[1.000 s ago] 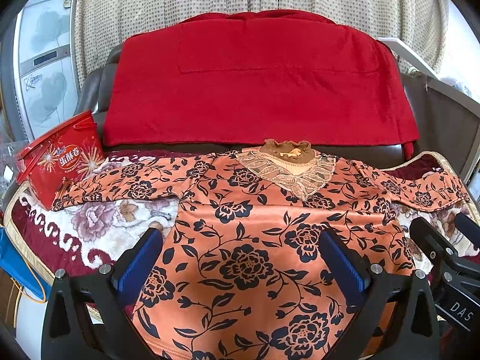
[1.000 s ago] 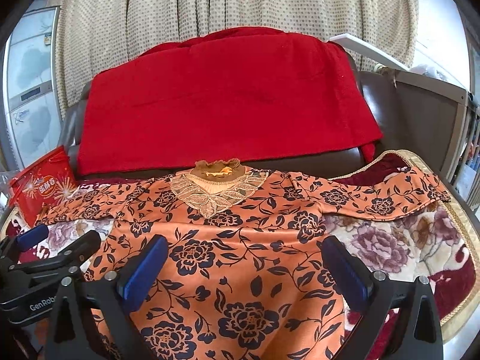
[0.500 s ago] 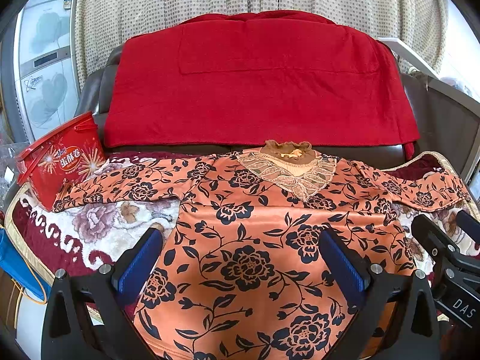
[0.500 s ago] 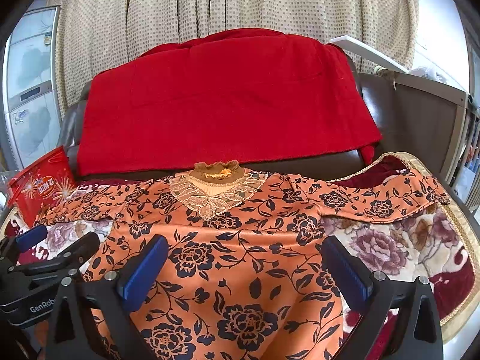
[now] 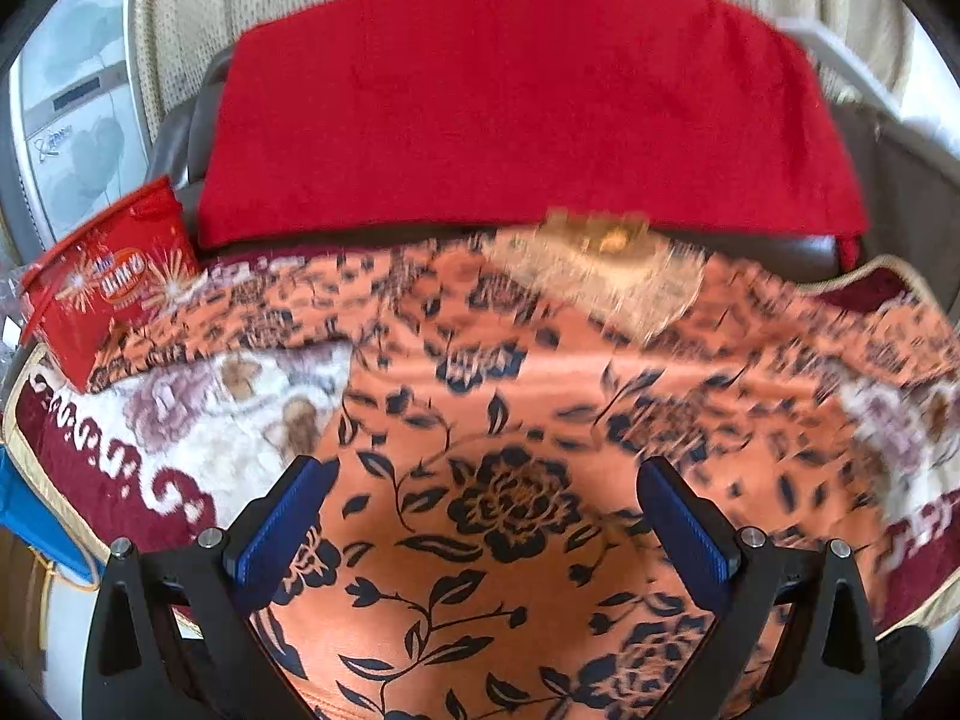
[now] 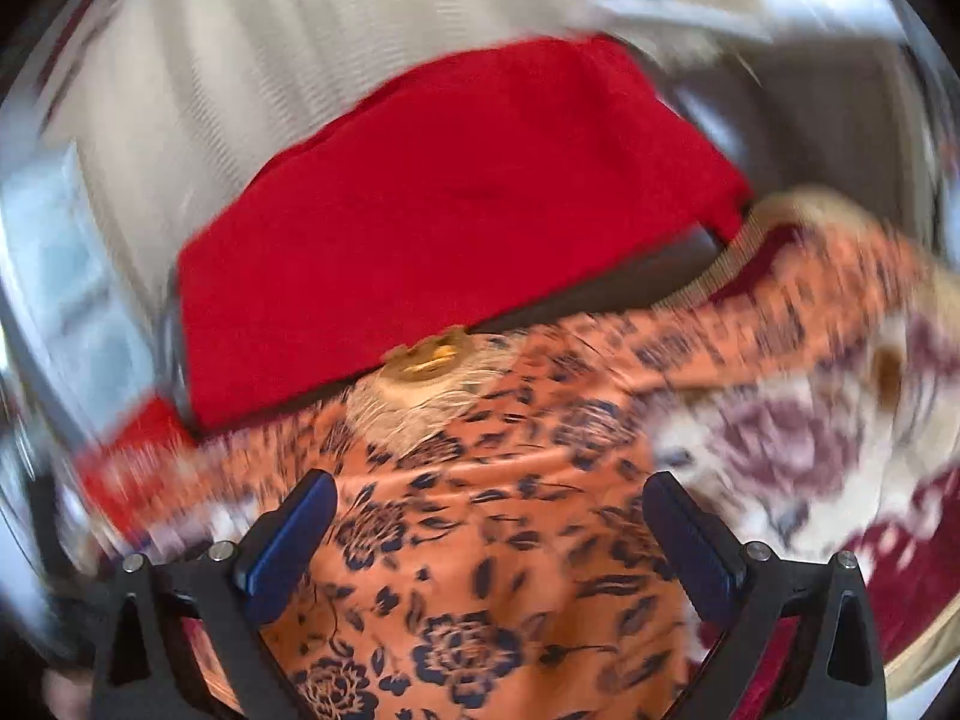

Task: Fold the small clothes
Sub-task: 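Grasp the blouse sleeve cuff with the right tool and lift it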

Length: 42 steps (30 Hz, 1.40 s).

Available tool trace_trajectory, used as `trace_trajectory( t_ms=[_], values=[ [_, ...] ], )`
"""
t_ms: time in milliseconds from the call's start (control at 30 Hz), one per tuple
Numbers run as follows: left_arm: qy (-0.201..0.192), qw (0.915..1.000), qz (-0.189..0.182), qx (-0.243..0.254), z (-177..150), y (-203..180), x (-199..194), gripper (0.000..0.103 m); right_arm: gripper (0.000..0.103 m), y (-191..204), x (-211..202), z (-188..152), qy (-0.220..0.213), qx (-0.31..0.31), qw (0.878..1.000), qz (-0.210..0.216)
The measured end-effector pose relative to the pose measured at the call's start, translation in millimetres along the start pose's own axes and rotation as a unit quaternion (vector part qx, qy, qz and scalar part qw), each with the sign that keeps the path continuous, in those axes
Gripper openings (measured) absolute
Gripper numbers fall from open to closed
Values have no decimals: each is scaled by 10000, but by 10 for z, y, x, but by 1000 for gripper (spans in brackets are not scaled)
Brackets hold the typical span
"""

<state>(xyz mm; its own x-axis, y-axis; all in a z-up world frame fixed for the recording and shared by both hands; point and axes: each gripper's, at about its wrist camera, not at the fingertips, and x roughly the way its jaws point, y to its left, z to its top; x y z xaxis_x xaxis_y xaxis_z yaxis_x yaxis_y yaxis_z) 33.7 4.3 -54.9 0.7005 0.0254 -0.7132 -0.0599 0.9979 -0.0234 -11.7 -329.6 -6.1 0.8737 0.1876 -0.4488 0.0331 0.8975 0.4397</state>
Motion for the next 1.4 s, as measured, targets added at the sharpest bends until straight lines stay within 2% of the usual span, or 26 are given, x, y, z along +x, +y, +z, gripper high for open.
trace_trajectory(
  t_ms=[33,100,200,267,300,367,400,433,467,600,667,833,867,900,933,967,1033,1133,1167,1233,1267,1300,1400],
  values=[
    [92,9999,62,55,-31,-18,95,103,101,-210,-15,72,-15,361,9992,153],
    [308,9994,83,100,-103,-76,280,103,91,-870,-111,311,-223,1293,9909,312],
    [555,9982,133,207,-190,-143,493,103,91,-1712,-315,714,-824,2211,9716,173],
    [672,9972,184,280,-243,-176,591,103,91,-2187,-382,974,-1078,2712,9563,175],
    [730,9965,244,335,-258,-170,616,103,91,-2447,-390,1140,-1151,2964,9480,122],
    [804,9955,314,395,-278,-145,659,103,88,-2792,-363,1369,-1243,3156,9405,-201],
    [805,9957,284,365,-284,-130,682,103,82,-3009,-336,1526,-1230,3280,9356,-439],
    [794,9958,273,358,-281,-128,700,103,77,-3086,-269,1543,-1139,3341,9338,-594],
    [777,9961,254,344,-280,-118,712,103,68,-3249,-209,1633,-1014,3544,9267,-730],
    [735,9963,228,393,-258,-61,779,103,67,-3479,43,1650,-677,3798,9158,-1117],
    [748,9966,111,313,-267,-44,820,103,67,-3515,97,1650,-731,3796,9144,-1197],
    [837,9957,-354,-169,-309,85,886,103,67,-3676,283,1736,-500,3850,9093,-1500],
    [863,9950,-432,-276,-319,120,902,103,56,-3677,293,1770,-506,3822,9095,-1557],
    [891,9938,-529,-406,-330,163,919,103,27,-3651,320,1824,-429,3701,9120,-1715],
    [894,9932,-585,-466,-338,196,931,103,15,-3616,381,1859,-317,3566,9153,-1847],
    [886,9931,-617,-449,-341,209,940,103,9,-3570,410,1905,-248,3430,9171,-2016],
    [830,9939,-654,-322,-339,231,954,103,7,-3315,401,2046,-381,2927,9275,-2293],
    [869,9923,-819,-321,-328,265,975,103,7,-2631,402,2257,-599,2056,9539,-2103],
    [897,9919,-843,-305,-302,290,990,103,7,-2329,435,2324,-670,1718,9637,-1929],
    [941,9906,-909,-388,-267,339,959,103,7,-1551,515,2376,-793,1074,9825,-1300],
    [893,9912,-871,-442,-253,382,925,103,7,-1312,558,2366,-791,869,9868,-1114],
    [746,9930,-766,-508,-229,445,869,103,6,-911,647,2318,-760,545,9926,-778],
    [352,9946,-668,-714,-138,674,677,103,6,66,965,2006,-593,-130,9982,-4]
  ],
)
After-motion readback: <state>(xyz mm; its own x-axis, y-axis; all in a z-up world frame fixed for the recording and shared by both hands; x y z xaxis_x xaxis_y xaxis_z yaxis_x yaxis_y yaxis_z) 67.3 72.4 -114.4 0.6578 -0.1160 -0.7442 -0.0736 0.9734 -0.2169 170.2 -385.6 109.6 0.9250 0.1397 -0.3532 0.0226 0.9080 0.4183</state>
